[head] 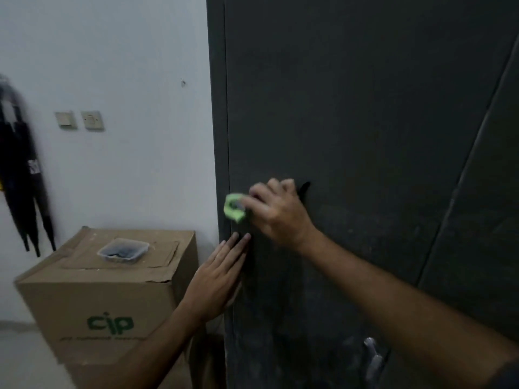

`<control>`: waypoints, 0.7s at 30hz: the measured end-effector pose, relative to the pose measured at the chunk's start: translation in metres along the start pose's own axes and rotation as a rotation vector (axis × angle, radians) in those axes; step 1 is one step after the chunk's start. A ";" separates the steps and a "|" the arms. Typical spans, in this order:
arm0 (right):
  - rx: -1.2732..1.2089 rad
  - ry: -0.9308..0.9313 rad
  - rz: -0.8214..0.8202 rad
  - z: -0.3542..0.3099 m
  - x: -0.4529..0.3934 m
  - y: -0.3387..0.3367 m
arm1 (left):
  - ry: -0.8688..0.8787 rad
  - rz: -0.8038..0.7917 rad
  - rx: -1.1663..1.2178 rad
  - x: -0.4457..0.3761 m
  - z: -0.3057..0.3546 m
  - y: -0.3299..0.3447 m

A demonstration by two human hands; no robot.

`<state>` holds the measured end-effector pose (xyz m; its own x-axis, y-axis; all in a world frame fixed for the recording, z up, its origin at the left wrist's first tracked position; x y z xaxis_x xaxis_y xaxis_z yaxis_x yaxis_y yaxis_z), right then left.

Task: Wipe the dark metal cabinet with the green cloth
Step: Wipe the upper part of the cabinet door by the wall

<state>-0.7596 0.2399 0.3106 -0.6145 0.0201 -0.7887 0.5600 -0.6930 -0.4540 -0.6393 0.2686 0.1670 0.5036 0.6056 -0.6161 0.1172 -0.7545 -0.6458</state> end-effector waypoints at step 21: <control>0.018 0.129 0.095 0.053 0.098 -0.036 | -0.090 -0.154 0.007 0.006 0.030 0.014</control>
<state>-0.8697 0.2289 0.2713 -0.4819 0.0457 -0.8750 0.6016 -0.7088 -0.3683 -0.6600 0.2698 0.1407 0.4015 0.7346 -0.5469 0.1813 -0.6491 -0.7388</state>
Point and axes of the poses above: each hand's wrist, its own x-axis away from the middle knuckle, its own y-axis out of the palm, z = x × y, the point moved 6 cm from there along -x, towards the middle knuckle, and after that the axes turned 9 degrees about -x, right-handed, at the moved point
